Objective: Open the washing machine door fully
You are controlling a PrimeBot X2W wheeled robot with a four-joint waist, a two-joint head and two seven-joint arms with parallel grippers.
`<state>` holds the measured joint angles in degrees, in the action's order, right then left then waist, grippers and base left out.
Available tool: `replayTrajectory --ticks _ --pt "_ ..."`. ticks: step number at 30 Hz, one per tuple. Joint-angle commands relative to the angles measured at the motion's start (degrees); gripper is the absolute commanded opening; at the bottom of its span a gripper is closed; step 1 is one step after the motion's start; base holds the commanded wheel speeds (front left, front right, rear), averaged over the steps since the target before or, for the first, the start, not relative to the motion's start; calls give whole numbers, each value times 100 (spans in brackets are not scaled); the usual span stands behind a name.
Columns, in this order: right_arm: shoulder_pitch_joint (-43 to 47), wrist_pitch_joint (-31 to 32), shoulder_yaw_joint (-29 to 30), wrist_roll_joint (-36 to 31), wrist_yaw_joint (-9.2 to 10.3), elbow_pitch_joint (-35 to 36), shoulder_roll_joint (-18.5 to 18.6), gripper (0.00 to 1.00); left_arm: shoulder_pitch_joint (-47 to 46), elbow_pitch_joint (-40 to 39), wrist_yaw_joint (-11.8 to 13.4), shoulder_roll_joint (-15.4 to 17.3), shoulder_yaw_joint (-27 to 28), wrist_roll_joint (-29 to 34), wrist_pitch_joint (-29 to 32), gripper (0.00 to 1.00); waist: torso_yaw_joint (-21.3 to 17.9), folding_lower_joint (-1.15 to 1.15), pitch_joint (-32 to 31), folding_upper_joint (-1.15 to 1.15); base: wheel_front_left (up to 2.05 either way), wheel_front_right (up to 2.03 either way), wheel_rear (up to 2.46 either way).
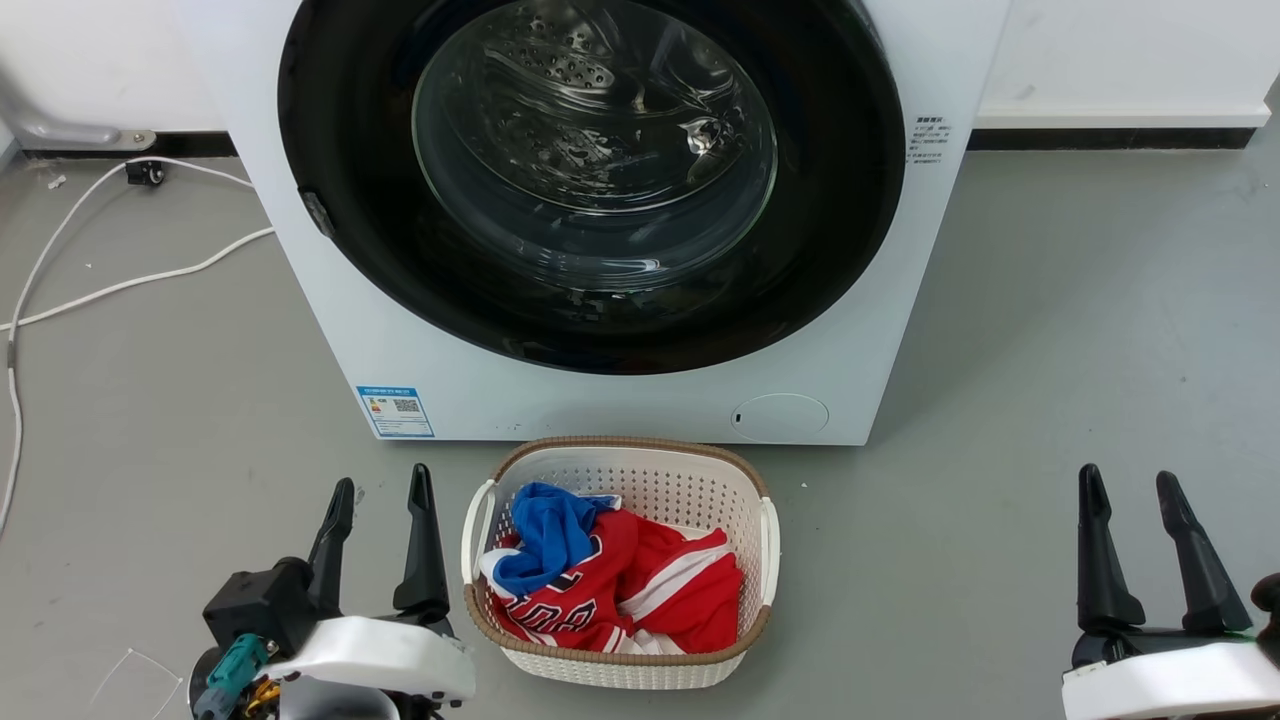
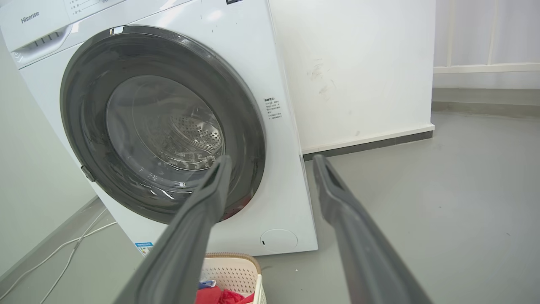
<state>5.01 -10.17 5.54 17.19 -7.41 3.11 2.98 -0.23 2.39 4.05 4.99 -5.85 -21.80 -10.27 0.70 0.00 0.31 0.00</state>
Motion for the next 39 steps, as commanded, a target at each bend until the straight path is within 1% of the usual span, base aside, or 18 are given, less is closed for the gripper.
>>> replayTrajectory --ticks 1,26,39 --pt "31 -62 18 -140 -12 77 -5 100 25 -67 16 8 -22 142 -48 100 2 0 0 0 0 0 0" --pt "288 -361 53 -879 -13 212 -13 100 208 15 -287 -175 84 1165 -346 100 23 0 -73 0 0 0 0" --pt "381 -491 69 -1183 -7 228 -17 100 291 115 -343 -211 105 1665 -479 100 37 0 -74 0 0 0 0"
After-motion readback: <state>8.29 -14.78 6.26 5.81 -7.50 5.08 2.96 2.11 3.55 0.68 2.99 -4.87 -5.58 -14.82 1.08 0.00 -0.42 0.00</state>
